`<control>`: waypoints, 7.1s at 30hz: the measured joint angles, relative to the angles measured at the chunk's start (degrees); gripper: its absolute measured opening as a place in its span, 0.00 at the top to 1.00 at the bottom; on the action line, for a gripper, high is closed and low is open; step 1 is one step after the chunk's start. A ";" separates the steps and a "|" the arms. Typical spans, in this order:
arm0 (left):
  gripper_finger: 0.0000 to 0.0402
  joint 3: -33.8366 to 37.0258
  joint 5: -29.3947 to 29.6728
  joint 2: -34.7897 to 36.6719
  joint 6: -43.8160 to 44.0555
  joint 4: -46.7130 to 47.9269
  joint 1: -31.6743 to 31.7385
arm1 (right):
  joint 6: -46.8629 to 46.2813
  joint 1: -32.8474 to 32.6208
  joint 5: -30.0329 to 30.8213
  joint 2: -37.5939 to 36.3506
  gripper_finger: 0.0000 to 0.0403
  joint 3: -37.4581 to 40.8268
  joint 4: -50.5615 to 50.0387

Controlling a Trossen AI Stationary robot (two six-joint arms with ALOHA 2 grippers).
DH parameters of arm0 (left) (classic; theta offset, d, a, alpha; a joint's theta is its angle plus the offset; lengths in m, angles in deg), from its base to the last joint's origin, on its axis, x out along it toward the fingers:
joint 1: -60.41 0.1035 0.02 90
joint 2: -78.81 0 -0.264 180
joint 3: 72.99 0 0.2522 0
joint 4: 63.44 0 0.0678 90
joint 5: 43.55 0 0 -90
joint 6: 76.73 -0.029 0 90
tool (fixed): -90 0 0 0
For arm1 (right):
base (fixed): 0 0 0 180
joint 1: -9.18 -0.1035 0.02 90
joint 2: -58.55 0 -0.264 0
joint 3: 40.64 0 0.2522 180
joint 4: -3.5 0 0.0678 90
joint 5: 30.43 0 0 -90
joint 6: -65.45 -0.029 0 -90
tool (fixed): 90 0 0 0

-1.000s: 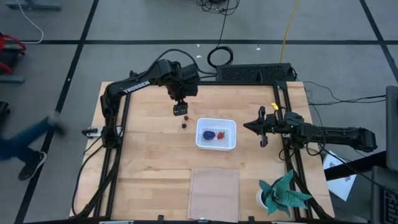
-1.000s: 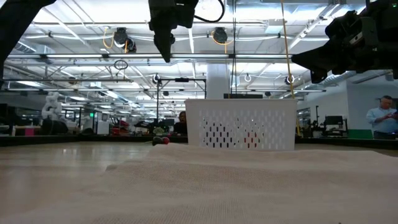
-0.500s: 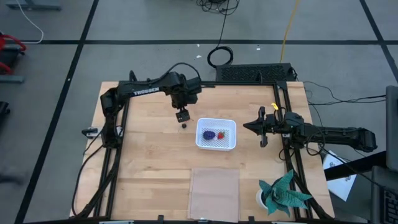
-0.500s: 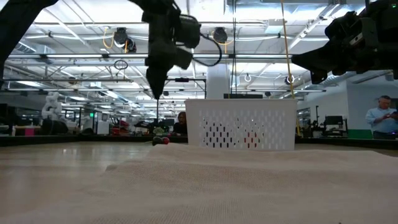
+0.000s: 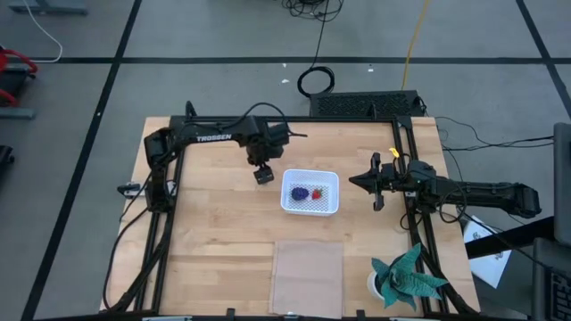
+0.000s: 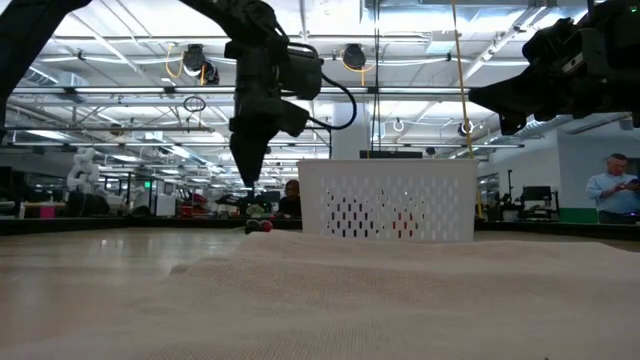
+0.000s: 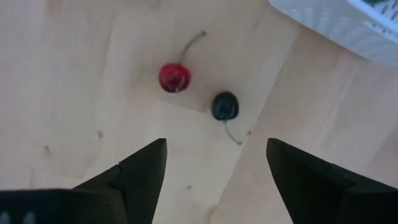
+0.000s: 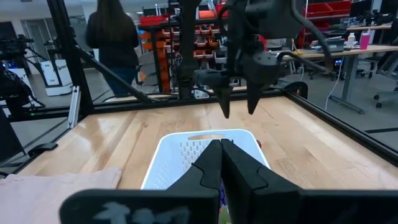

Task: Pick and placing Produce into tupperware
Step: Put the black cherry into the white basket

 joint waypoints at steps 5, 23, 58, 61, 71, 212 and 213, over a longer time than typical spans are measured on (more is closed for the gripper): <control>0.30 1.19 0.04 0.00 -1.20 -1.82 -1.20 | 0.02 0.02 0.00 0.00 1.00 0.00 0.00; 0.30 2.14 1.18 0.00 -12.16 -6.13 -4.71 | 0.02 0.01 0.02 0.00 1.00 0.00 -0.45; 0.30 14.13 1.04 0.00 -4.47 -19.62 -3.31 | 0.00 0.04 0.18 0.04 1.00 1.31 1.63; 0.30 14.13 1.06 0.00 -4.83 -19.69 -3.31 | -0.04 0.04 0.28 0.03 1.00 1.36 1.86; 0.42 14.13 1.08 0.00 -4.71 -19.67 -3.26 | -0.06 0.04 0.35 0.04 1.00 1.49 1.81; 0.72 -25.77 7.25 0.22 -5.65 13.78 -2.91 | -0.16 0.02 0.44 0.03 1.00 1.68 1.74; 0.72 -26.27 7.25 0.22 -5.65 14.37 -2.89 | -0.17 0.00 0.44 0.04 1.00 1.68 1.73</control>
